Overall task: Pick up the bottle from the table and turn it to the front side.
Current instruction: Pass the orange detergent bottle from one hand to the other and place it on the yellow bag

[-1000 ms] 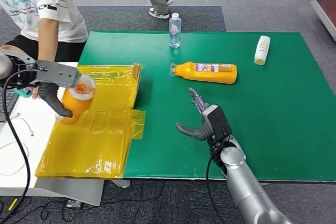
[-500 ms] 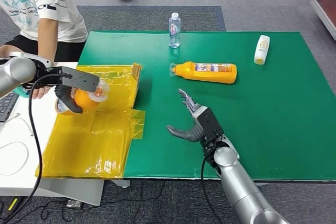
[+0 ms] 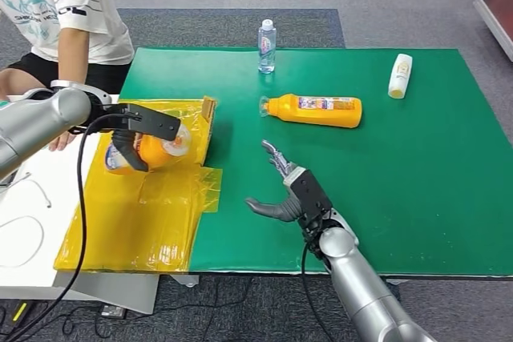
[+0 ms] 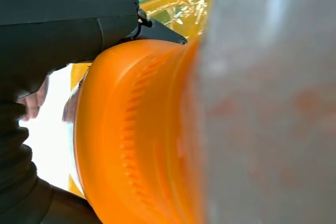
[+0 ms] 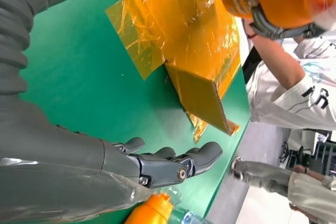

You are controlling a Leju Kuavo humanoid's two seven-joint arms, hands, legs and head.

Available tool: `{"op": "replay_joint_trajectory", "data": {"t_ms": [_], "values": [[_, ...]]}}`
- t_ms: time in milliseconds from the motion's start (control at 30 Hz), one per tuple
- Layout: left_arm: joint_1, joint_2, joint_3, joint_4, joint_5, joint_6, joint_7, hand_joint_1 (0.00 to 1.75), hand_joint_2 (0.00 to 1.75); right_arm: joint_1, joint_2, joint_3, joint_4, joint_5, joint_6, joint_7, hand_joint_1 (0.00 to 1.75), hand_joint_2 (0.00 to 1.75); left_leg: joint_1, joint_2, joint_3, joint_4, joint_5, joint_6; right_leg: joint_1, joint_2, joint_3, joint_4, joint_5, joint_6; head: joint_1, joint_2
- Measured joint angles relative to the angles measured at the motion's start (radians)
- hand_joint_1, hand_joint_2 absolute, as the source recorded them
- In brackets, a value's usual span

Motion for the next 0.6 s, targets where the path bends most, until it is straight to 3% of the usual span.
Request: {"op": "replay_joint_trajectory", "data": {"t_ms": [233, 600], "values": [[0.000, -0.013, 0.010, 0.031, 0.120, -0.050, -0.065, 1.75, 1.75, 0.002, 0.004, 0.024, 0.000, -0.017, 0.021, -0.016, 0.00, 1.75, 0.000, 0.000, 0.000, 0.000, 0.000, 0.000, 0.000, 0.000, 0.000, 0.000, 0.000, 0.000, 0.000, 0.000], [0.008, 0.030, 0.021, 0.051, 0.233, -0.102, -0.120, 1.75, 1.75, -0.002, 0.007, 0.062, 0.001, -0.043, 0.033, -0.029, 0.00, 1.75, 0.000, 0.000, 0.000, 0.000, 0.000, 0.000, 0.000, 0.000, 0.000, 0.000, 0.000, 0.000, 0.000, 0.000]]}}
